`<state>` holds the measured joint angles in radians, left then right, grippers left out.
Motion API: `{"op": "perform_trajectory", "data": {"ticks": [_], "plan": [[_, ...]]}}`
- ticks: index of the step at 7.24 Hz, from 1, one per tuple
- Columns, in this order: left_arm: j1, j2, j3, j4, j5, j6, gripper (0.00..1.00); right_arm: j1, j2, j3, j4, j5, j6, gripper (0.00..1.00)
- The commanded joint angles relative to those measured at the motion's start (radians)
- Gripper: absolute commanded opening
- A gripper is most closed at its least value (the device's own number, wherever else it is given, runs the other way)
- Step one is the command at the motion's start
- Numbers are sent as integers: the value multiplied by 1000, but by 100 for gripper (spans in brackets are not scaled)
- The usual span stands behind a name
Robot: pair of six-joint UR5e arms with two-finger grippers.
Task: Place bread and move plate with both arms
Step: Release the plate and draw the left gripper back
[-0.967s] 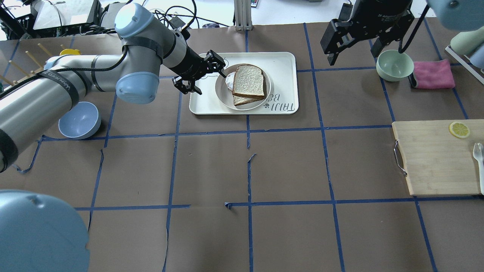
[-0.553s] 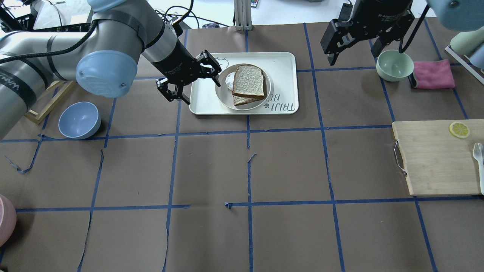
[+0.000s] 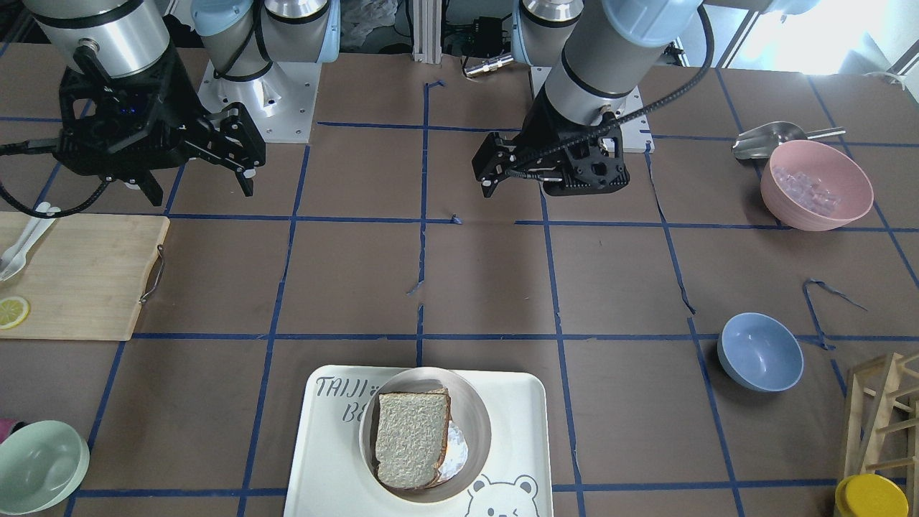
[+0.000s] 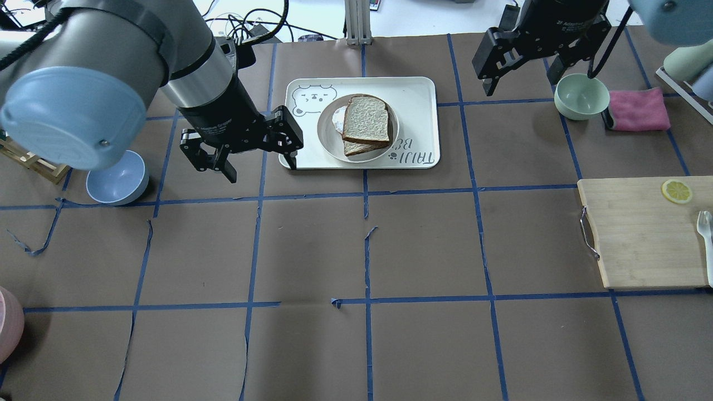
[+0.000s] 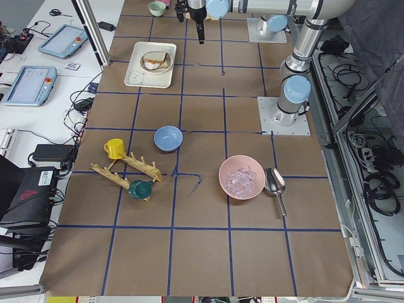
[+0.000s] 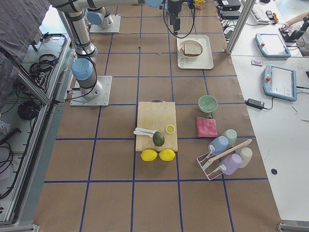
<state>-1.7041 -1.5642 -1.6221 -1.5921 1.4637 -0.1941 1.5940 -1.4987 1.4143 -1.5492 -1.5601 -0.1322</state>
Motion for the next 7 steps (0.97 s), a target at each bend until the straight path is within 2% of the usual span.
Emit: {"op": "perform_trajectory", "data": {"ticks": [1, 2, 4, 7], "plan": [[27, 35, 16, -2, 98, 114, 100, 0, 0, 0, 0, 0, 0, 100], [72, 33, 25, 0, 98, 139, 100, 1, 0, 0, 0, 0, 0, 100], [78, 44, 22, 1, 98, 140, 100, 1, 0, 0, 0, 0, 0, 100], [80, 49, 10, 80, 104, 131, 100, 1, -2, 0, 0, 0, 0, 100]]}}
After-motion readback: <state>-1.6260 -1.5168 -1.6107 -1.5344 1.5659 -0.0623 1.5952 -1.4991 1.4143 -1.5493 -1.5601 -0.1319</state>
